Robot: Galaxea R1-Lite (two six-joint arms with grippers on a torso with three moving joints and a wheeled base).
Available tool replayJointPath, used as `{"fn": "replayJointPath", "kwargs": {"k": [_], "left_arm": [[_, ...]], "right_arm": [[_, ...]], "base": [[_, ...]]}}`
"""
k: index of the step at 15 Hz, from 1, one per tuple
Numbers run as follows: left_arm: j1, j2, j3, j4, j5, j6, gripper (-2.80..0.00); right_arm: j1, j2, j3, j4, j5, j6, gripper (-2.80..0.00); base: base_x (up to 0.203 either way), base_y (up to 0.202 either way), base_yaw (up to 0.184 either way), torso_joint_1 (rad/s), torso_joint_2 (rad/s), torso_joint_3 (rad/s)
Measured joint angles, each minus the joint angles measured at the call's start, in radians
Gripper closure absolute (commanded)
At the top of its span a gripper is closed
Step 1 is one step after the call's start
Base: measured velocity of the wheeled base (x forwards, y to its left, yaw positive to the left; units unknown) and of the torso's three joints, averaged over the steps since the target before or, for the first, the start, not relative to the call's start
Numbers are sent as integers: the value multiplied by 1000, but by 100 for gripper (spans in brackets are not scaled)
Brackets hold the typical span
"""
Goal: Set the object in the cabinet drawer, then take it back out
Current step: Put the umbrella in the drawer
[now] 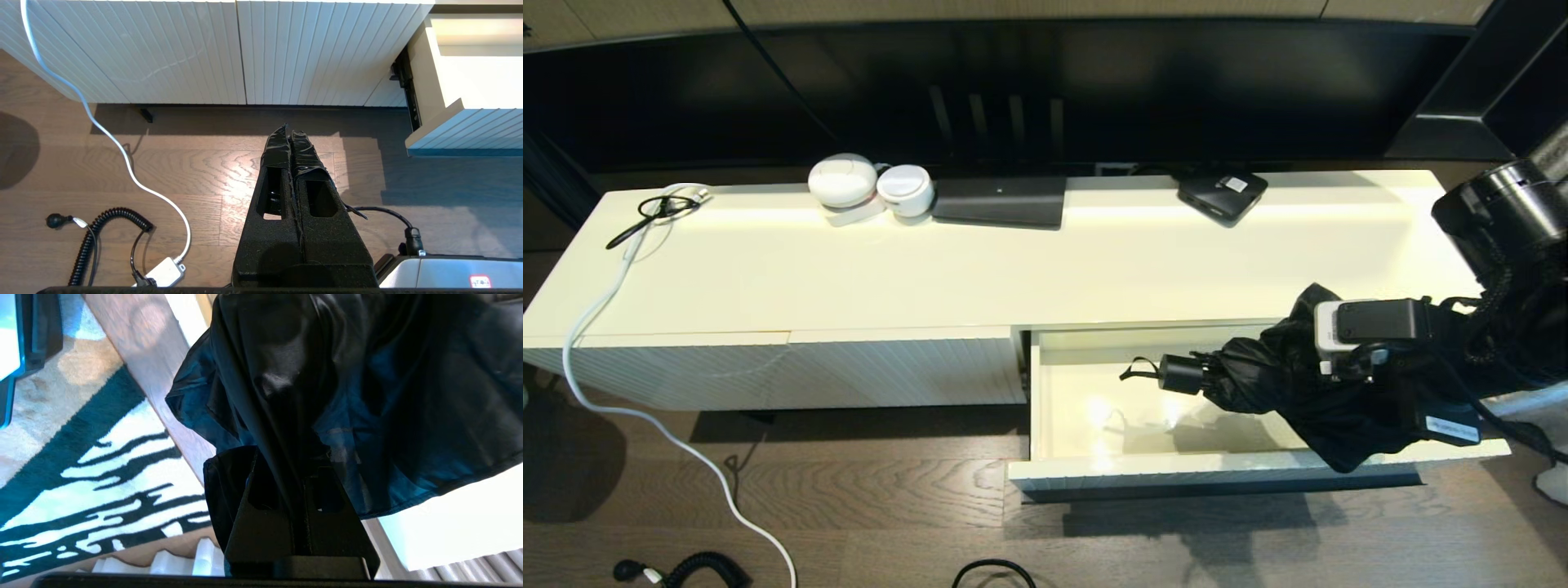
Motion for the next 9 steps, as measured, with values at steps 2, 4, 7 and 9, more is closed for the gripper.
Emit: {"fn": "replayJointPath", "kwargs": {"k": [2, 4, 7, 9], "left_arm": [[0, 0, 0, 0, 0, 0, 0], [0, 0, 0, 0, 0, 0, 0], [0, 0, 0, 0, 1, -1, 0], [0, 0, 0, 0, 0, 0, 0]], "right_arm": [[-3, 49, 11, -47, 15, -3, 0], [-5, 94, 14, -86, 20, -8, 0], [-23, 170, 4, -149, 25, -62, 0], [-40, 210, -11, -174, 28, -104, 0]], "base": [[0, 0, 0, 0, 0, 0], [0, 0, 0, 0, 0, 0], [0, 0, 0, 0, 0, 0], [0, 0, 0, 0, 0, 0]]}}
